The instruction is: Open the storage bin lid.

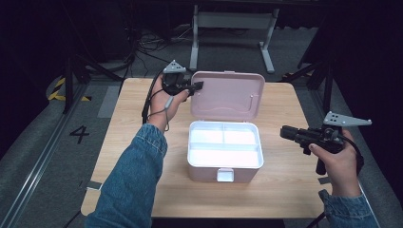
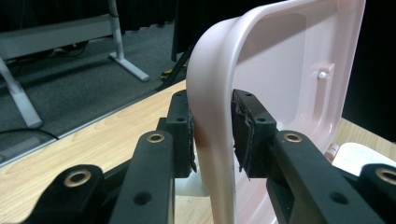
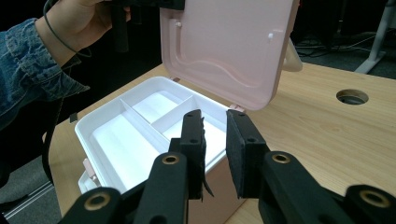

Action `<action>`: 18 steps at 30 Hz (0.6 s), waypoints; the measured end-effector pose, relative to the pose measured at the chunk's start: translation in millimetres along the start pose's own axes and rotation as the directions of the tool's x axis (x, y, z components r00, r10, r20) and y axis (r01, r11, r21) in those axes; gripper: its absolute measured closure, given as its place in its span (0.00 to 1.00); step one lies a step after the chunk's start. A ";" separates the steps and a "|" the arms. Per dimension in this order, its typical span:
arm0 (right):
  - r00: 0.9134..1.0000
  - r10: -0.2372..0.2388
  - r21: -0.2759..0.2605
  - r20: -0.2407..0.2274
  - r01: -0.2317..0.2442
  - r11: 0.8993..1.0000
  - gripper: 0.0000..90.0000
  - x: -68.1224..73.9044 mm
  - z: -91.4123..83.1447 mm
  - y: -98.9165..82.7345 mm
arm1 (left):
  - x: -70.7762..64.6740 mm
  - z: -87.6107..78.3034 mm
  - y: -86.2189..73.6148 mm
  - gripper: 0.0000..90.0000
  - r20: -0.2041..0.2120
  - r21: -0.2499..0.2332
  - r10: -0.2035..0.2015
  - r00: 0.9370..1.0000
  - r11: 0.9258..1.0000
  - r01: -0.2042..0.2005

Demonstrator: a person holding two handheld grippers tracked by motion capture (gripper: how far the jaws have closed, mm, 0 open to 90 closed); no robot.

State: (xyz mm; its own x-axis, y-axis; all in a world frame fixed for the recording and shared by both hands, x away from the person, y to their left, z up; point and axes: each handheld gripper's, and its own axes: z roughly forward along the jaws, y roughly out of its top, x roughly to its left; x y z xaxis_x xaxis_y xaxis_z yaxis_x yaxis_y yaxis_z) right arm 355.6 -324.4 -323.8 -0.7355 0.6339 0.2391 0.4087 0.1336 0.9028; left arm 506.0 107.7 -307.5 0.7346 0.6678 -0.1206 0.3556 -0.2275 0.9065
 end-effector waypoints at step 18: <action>1.000 0.012 -0.003 -0.004 -0.012 1.000 0.85 -3.4 -0.1 -0.5 | 12.8 21.7 -9.7 0.71 -0.054 0.020 -0.034 0.998 0.999 0.035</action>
State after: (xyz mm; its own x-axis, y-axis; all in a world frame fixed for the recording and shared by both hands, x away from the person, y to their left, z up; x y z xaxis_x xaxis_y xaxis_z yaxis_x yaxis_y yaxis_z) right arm 357.8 -326.6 -325.1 -0.7328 0.6322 0.2518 0.4161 0.1235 0.9009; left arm 524.6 103.1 -326.6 0.6899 0.7123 -0.1291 0.3925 -0.2183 0.8935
